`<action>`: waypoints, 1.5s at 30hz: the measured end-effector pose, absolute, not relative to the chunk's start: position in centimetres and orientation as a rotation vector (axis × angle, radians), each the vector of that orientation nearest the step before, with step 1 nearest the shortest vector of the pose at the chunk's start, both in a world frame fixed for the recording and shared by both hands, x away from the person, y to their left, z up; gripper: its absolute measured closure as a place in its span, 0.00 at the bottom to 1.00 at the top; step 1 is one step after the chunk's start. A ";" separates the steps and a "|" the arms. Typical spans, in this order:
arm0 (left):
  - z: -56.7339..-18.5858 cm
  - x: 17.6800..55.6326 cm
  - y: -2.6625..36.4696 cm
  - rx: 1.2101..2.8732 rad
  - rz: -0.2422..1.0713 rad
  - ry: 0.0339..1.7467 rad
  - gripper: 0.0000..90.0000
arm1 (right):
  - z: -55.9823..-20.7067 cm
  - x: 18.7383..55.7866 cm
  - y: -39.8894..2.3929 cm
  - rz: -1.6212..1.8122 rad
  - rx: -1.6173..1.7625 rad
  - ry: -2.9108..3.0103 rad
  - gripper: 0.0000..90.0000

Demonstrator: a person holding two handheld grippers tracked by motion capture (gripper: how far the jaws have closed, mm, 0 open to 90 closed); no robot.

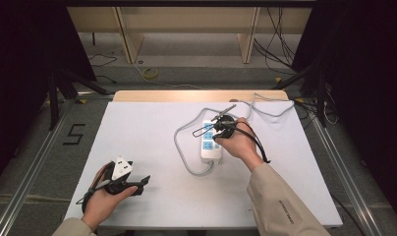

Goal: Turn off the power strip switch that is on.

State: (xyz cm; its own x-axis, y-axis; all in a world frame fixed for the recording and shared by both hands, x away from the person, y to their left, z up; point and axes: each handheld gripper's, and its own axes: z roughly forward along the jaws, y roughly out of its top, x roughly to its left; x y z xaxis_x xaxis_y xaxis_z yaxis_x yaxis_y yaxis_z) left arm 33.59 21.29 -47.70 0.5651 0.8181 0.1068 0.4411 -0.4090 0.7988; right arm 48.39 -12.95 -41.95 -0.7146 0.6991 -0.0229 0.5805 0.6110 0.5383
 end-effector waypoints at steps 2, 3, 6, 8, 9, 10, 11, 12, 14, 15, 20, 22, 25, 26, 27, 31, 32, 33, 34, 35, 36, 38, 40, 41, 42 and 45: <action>-47.7 33.6 21.3 2.050 0.642 1.005 0.22 | -42.2 48.5 -12.9 0.725 1.060 2.616 1.00; -47.7 33.6 21.3 2.049 0.642 1.005 0.22 | -42.4 48.5 -12.9 0.714 1.059 2.621 1.00; -47.7 33.6 21.3 2.050 0.642 1.005 0.22 | -42.7 48.6 -12.8 0.689 1.080 2.633 1.00; -47.7 33.6 21.3 2.051 0.642 1.005 0.22 | -42.9 48.7 -12.7 0.671 1.079 2.648 1.00; -47.7 33.6 21.3 2.050 0.642 1.005 0.22 | -43.0 48.7 -12.6 0.664 1.081 2.649 1.00; -47.7 33.6 21.3 2.051 0.642 1.004 0.22 | -43.1 48.8 -12.6 0.660 1.075 2.654 1.00; -47.7 33.6 21.3 2.050 0.642 1.005 0.22 | -43.2 48.8 -12.5 0.650 1.077 2.659 1.00; -47.7 33.6 21.3 2.051 0.642 1.004 0.22 | -43.3 48.8 -12.5 0.640 1.080 2.657 1.00; -47.7 33.6 21.3 2.051 0.642 1.004 0.22 | -43.4 48.8 -12.4 0.633 1.088 2.659 1.00; -47.7 33.6 21.3 2.051 0.642 1.004 0.22 | -43.5 48.9 -12.5 0.626 1.084 2.666 1.00; -47.7 33.6 21.3 2.052 0.642 1.003 0.22 | -43.7 48.9 -12.4 0.618 1.087 2.668 1.00; -47.7 33.6 21.3 2.052 0.643 1.003 0.22 | -43.7 48.9 -12.4 0.616 1.090 2.668 1.00; -47.7 33.6 21.3 2.052 0.643 1.003 0.22 | -43.7 48.8 -12.3 0.604 1.095 2.677 1.00; -47.7 33.6 21.3 2.052 0.643 1.003 0.22 | -43.7 48.8 -12.2 0.591 1.088 2.686 1.00; -47.7 33.6 21.3 2.053 0.643 1.002 0.22 | -43.7 48.7 -12.2 0.584 1.079 2.686 1.00; -47.7 33.5 21.3 2.050 0.645 1.000 0.22 | -43.7 48.8 -12.2 0.595 1.081 2.679 1.00; -47.7 33.5 21.3 2.050 0.645 0.999 0.22 | -43.7 48.8 -12.3 0.601 1.090 2.666 1.00; -47.7 33.6 21.3 2.050 0.644 1.000 0.22 | -43.7 48.9 -12.4 0.608 1.094 2.661 1.00; -47.7 33.6 21.3 2.053 0.643 1.001 0.22 | -43.7 49.0 -12.4 0.611 1.100 2.662 1.00; -47.7 33.6 21.3 2.053 0.642 1.003 0.22 | -43.7 49.0 -12.4 0.605 1.101 2.666 1.00; -47.7 33.6 21.3 2.053 0.643 1.002 0.22 | -43.7 49.0 -12.3 0.600 1.102 2.666 1.00; -47.7 33.6 21.3 2.054 0.643 1.002 0.22 | -43.7 49.0 -12.3 0.595 1.099 2.668 1.00; -47.7 33.6 21.3 2.054 0.642 1.002 0.22 | -43.7 49.1 -12.3 0.598 1.107 2.667 1.00; -47.7 33.6 21.3 2.053 0.641 1.003 0.22 | -43.7 49.0 -12.3 0.598 1.109 2.665 1.00; -47.7 33.6 21.3 2.054 0.643 1.002 0.22 | -43.7 49.0 -12.3 0.598 1.112 2.665 1.00; -47.7 33.6 21.3 2.060 0.645 0.997 0.22 | -43.7 49.0 -12.3 0.594 1.111 2.664 1.00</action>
